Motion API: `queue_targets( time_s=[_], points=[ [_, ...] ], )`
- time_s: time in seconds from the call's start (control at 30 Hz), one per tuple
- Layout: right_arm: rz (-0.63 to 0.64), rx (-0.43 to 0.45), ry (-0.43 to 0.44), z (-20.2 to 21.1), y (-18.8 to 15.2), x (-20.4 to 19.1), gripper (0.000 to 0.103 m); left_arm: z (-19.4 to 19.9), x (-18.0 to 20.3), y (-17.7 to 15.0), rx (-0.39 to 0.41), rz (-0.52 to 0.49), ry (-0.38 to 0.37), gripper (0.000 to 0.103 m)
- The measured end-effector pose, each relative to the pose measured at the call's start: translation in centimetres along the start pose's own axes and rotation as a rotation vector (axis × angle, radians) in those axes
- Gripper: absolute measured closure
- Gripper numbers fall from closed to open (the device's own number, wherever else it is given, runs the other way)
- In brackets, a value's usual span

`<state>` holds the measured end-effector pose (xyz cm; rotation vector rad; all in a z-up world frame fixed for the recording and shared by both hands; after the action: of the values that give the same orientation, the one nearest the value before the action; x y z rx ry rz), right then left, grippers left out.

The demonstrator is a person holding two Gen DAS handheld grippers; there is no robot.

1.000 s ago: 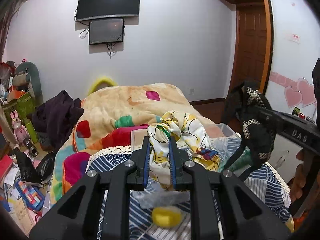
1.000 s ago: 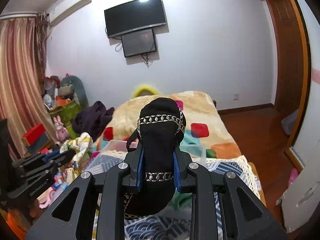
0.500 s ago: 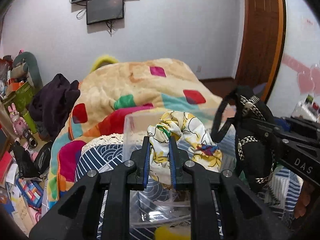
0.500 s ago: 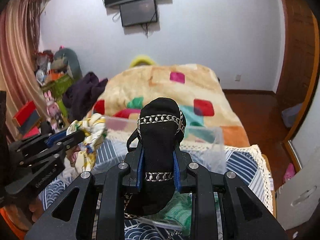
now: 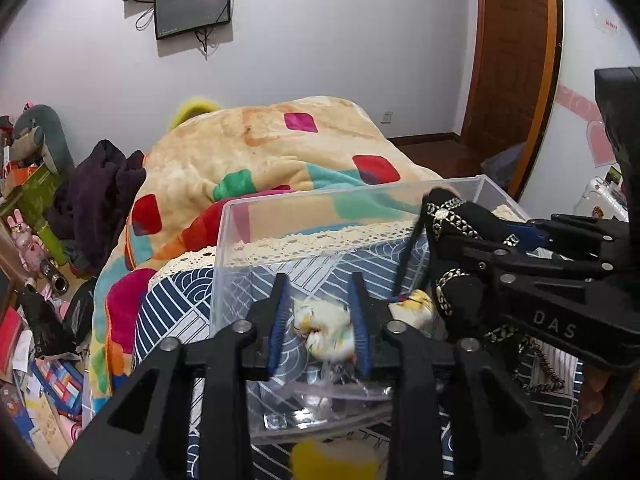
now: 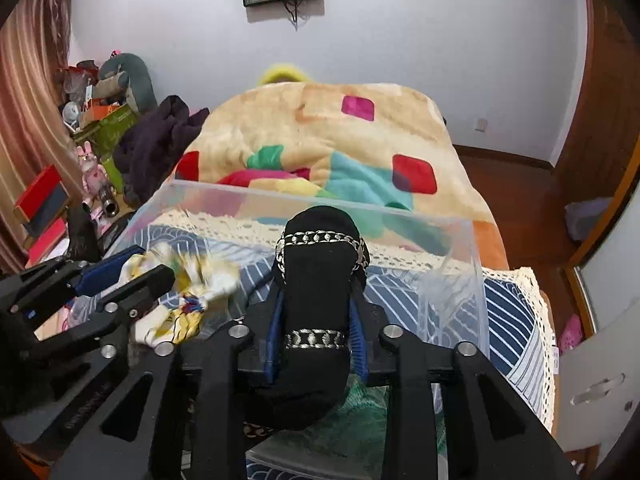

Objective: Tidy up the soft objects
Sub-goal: 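Drop black chain bag with right tool while left tool drops floral cloth into box, then drop white drawstring bag with right tool while left tool drops sponge into box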

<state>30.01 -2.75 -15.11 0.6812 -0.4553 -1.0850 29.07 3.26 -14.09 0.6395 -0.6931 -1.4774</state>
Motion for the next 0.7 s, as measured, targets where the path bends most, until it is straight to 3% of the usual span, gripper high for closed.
queue_targets(
  time_s=[0.07,0.13,0.23,0.3,0.5,0.6,0.7],
  points=[
    [-0.001,0.012,-0.007,0.3,0.1,0.1,0.062,0.6,0.0,0.0,0.012,-0.002,-0.002,0.041],
    [-0.012,0.047,-0.022,1.1,0.3,0.5,0.046,1.6,0.2,-0.1,0.035,-0.015,-0.005,0.036],
    [-0.019,0.098,-0.016,2.4,0.9,0.5,0.038,3.2,0.4,-0.1,0.059,-0.036,-0.006,0.029],
    [-0.017,0.127,-0.017,3.5,1.3,0.5,0.035,4.3,0.3,0.0,0.082,-0.030,-0.005,0.018],
    [-0.012,0.223,-0.014,7.3,1.8,0.5,0.031,8.2,-0.4,-0.8,0.135,0.022,-0.038,0.006],
    [-0.036,0.275,-0.009,9.0,1.1,0.7,0.021,9.7,-0.6,-1.8,0.139,0.037,-0.047,0.005],
    [-0.055,0.294,0.011,10.1,0.1,0.7,0.021,10.9,-0.4,-3.2,0.136,0.023,-0.047,0.005]
  ],
)
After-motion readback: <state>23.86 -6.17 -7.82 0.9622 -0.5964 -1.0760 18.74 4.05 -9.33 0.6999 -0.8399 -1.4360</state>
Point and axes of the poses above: each gripper's, at about its wrist camera, not at the fingertips, and z roughly against the way its jaws point, x to its right, y to its top, the point moved 9 cm from there along -z, roughly the way its jaws point, and after that the axes turned 3 degrees about -y, right-handed, at the moved point
